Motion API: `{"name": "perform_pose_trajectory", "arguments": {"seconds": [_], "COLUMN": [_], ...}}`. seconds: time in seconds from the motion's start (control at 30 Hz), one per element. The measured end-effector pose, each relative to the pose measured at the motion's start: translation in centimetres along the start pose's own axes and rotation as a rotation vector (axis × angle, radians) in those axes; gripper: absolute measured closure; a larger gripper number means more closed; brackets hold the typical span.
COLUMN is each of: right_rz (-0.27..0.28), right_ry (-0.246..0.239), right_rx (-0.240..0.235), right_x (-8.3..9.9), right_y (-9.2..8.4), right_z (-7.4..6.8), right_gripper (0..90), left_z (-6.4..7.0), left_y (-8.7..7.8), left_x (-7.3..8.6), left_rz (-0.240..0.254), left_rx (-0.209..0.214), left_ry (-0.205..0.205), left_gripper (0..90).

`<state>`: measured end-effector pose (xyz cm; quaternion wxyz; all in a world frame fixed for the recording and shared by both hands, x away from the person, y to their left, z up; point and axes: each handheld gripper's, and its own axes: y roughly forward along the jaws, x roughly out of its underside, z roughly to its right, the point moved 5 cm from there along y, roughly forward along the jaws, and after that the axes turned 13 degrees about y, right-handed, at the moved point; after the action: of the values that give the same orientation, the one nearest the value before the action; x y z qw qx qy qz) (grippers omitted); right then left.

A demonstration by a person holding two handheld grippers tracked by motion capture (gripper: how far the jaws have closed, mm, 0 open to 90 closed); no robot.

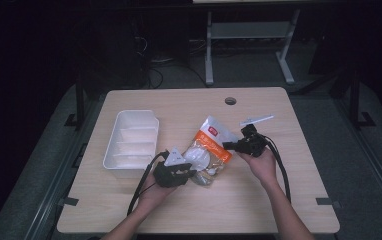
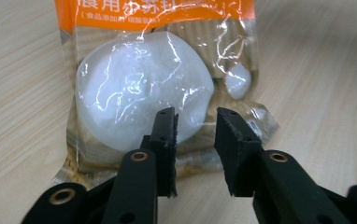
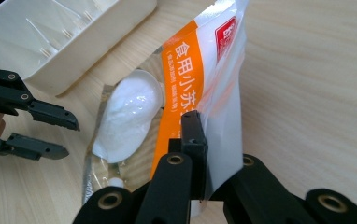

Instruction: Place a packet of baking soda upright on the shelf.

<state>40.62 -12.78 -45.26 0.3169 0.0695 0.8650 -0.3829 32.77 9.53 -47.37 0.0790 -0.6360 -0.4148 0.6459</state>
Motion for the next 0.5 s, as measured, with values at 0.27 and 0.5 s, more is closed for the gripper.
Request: {"name": "perform_pose_trajectory", "arguments": {"seconds": [0.27, 0.5], "right_rz": [0.031, 0.015], "right_ry": [-0.024, -0.098], "right_rx": [0.013, 0.042], "right_x": [-0.5, -1.3], "right_y": [-1.9, -3.2], "right_z": [-0.3, -1.6], "right_gripper": [89.6, 89.5], "left_z": [1.2, 3.5], "left_y": [-0.9, -2.2], "left_x": [0.0, -0.5], "left_rz": [0.012, 0.073], "left_rx": [0.039, 0.133], "left_ry": [0.035, 0.083], "left_gripper": [56.2, 42.4]}}
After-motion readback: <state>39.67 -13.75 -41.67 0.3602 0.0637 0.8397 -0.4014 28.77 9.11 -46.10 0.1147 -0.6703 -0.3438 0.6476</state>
